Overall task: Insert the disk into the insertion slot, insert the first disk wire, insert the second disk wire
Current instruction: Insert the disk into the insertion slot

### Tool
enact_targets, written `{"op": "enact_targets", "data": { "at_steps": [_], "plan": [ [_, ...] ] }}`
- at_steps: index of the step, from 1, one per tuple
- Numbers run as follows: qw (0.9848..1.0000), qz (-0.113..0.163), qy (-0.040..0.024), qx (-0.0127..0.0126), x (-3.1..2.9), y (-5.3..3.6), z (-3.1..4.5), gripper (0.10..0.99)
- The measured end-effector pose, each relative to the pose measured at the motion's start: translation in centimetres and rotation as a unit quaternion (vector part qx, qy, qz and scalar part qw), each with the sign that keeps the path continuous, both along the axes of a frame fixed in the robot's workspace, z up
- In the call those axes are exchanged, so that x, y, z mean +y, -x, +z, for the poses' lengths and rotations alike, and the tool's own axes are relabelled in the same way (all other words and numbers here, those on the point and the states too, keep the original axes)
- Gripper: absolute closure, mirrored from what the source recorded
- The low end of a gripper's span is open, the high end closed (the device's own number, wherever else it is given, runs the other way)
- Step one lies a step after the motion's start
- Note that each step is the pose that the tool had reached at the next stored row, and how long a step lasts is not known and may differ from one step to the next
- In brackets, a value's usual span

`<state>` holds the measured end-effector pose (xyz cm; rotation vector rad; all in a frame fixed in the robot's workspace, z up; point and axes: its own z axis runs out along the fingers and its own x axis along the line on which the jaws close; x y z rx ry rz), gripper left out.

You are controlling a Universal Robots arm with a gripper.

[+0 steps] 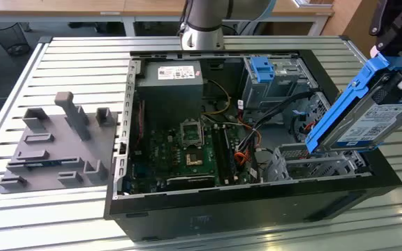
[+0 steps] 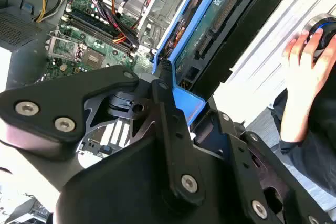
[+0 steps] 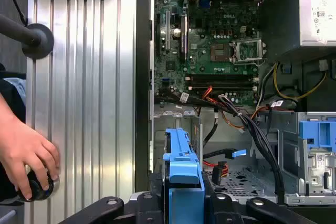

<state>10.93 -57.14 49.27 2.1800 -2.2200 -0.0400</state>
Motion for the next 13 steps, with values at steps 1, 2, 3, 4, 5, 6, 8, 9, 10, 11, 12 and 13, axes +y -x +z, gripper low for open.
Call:
{"op": "enact_targets", "data": {
  "at_steps": [1,2,3,4,5,6,8,9,10,11,12,13],
  "plan": [
    [1.0000,0.000,0.0000,0.0000,0.00,0.00,0.00,0.722],
    [1.0000,0.000,0.0000,0.0000,0.00,0.00,0.00,0.722],
    [1.0000,0.000,0.0000,0.0000,0.00,0.00,0.00,0.722],
    [1.0000,0.000,0.0000,0.0000,0.00,0.00,0.00,0.722],
    [1.0000,0.000,0.0000,0.0000,0.00,0.00,0.00,0.722],
    [1.0000,0.000,0.0000,0.0000,0.00,0.00,0.00,0.722],
    [1.0000,0.000,-0.0001,-0.0008,0.00,0.02,-0.05,0.722],
    [1.0000,0.000,0.0000,-0.0016,0.00,0.04,-0.08,0.722],
    [1.0000,0.000,0.0000,-0.0032,0.00,0.08,-0.12,0.722],
    [1.0000,0.000,0.0001,-0.0060,0.01,0.13,-0.17,0.722],
    [1.0000,0.000,0.0000,-0.0084,0.00,0.17,-0.25,0.722],
    [0.9999,0.000,0.0000,-0.0113,0.00,0.22,-0.32,0.722]
  ]
}}
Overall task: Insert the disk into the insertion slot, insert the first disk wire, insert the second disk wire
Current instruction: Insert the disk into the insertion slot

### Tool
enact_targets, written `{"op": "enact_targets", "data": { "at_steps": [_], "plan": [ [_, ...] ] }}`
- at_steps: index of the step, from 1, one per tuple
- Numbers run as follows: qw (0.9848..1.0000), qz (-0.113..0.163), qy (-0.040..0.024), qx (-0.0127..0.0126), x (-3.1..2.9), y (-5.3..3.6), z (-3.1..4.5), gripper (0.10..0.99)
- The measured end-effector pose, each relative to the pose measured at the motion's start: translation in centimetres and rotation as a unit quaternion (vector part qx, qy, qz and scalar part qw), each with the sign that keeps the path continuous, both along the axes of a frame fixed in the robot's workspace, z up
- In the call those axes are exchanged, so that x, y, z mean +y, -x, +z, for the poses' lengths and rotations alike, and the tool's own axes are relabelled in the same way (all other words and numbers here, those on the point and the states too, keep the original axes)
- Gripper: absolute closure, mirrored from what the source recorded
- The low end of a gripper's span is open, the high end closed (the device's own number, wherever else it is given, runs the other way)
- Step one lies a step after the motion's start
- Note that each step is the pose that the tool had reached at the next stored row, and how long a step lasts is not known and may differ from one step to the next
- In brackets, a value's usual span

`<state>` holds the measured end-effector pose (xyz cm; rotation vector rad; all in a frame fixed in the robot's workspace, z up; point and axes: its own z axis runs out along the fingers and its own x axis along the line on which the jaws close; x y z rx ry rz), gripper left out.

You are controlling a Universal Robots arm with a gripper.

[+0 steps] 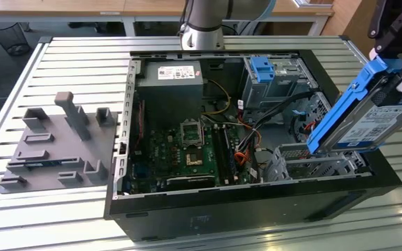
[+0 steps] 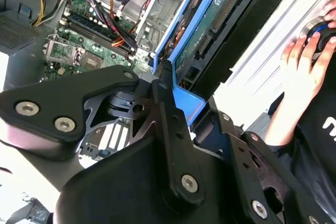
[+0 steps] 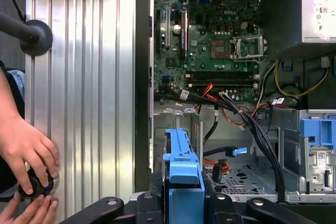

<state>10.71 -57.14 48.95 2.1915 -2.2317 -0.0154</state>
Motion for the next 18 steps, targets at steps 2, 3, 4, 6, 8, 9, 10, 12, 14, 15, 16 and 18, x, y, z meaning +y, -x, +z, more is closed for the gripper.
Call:
{"op": "enact_targets", "data": {
  "at_steps": [2,3,4,6,8,9,10,12,14,15,16,18],
  "plan": [
    [1.0000,0.000,0.0000,-0.0057,0.00,0.10,-0.14,0.722],
    [1.0000,0.000,-0.0001,-0.0078,0.00,0.13,-0.21,0.722],
    [1.0000,0.000,0.0000,-0.0092,0.00,0.20,-0.26,0.722],
    [0.9999,0.000,0.0000,-0.0109,0.01,0.41,-0.32,0.722],
    [0.9999,0.000,0.0000,-0.0117,0.02,0.66,-0.42,0.722],
    [0.9999,0.000,0.0000,-0.0121,0.02,0.77,-0.48,0.722],
    [0.9999,0.000,0.0000,-0.0125,0.03,0.90,-0.56,0.722],
    [0.9999,0.000,0.0000,-0.0132,0.08,1.18,-0.68,0.722],
    [0.9999,0.000,0.0000,-0.0147,0.12,1.47,-0.79,0.722],
    [0.9999,0.000,0.0000,-0.0153,0.14,1.60,-0.86,0.722],
    [0.9999,0.000,-0.0001,-0.0158,0.17,1.69,-0.93,0.722],
    [0.9999,0.000,0.0000,-0.0162,0.27,1.79,-1.08,0.722]
  ]
}}
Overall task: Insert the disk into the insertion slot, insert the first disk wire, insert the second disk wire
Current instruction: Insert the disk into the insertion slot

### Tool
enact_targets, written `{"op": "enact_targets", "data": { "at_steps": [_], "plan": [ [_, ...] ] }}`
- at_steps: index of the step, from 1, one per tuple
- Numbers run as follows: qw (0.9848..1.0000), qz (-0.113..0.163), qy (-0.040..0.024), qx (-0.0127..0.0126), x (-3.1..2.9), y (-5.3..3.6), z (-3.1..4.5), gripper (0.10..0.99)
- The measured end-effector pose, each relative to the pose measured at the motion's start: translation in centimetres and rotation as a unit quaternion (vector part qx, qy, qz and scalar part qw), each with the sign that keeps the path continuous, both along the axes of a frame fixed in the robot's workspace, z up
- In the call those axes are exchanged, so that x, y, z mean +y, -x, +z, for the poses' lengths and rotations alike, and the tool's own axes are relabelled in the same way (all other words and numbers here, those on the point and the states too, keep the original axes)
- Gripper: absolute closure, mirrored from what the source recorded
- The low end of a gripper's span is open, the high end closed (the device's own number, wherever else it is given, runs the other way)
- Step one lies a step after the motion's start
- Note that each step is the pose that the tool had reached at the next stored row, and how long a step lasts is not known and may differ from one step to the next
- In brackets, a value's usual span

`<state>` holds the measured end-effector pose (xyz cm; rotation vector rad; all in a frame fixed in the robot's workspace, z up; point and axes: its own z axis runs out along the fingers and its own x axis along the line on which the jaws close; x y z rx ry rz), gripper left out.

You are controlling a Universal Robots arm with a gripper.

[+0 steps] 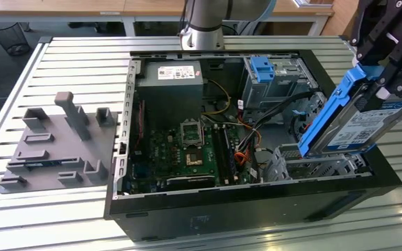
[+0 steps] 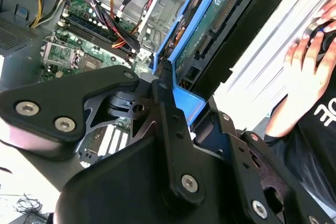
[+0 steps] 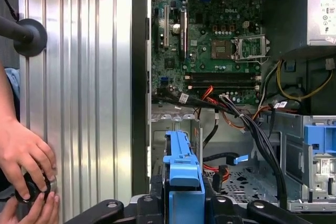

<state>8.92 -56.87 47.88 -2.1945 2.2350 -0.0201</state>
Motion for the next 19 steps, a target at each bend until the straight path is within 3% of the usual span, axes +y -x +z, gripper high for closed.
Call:
{"op": "enact_targets", "data": {
  "at_steps": [10,19],
  "plan": [
    [1.0000,0.000,-0.0001,-0.0025,0.55,0.56,-1.10,0.722],
    [1.0000,0.000,-0.0001,-0.0026,1.37,0.58,-1.99,0.722]
  ]
}}
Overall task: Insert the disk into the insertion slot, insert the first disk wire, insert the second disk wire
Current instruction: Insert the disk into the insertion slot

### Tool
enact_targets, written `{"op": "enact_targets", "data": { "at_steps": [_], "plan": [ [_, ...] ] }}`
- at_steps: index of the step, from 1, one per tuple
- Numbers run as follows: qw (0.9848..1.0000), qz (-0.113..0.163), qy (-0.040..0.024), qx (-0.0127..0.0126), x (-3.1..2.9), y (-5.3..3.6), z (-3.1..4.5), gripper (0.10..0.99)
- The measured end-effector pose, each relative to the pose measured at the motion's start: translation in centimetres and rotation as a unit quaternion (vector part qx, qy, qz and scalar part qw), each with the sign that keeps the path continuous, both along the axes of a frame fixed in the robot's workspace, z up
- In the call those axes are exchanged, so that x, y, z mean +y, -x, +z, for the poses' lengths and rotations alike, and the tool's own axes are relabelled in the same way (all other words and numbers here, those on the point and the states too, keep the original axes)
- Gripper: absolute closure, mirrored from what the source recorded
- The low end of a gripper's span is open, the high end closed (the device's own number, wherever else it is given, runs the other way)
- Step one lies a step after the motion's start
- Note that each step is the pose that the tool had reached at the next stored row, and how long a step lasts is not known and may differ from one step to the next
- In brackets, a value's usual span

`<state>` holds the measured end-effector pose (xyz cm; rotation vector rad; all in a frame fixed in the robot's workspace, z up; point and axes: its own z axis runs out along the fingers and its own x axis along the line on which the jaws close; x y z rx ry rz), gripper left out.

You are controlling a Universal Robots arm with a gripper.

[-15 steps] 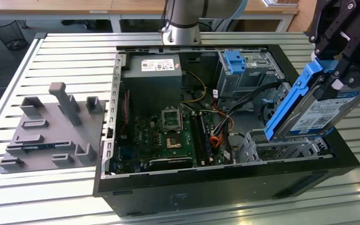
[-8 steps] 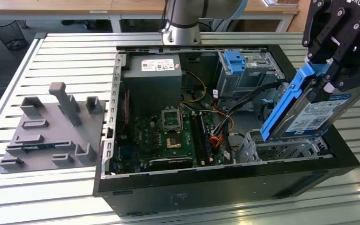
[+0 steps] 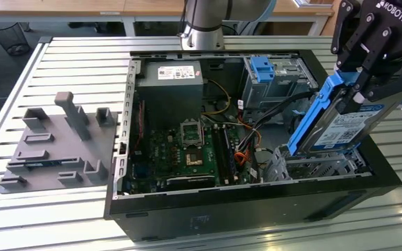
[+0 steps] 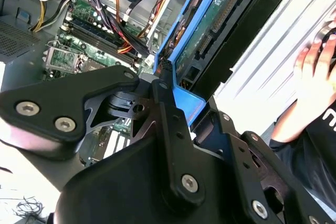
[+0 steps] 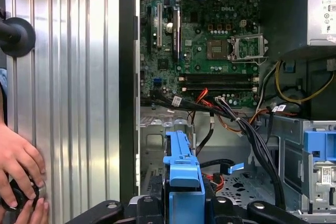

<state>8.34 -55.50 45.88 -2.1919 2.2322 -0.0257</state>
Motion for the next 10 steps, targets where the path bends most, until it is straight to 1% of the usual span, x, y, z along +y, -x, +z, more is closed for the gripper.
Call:
{"op": "enact_targets", "data": {
  "at_steps": [10],
  "plan": [
    [1.0000,0.000,0.0000,0.0000,0.38,0.05,-0.85,0.722]
  ]
}}
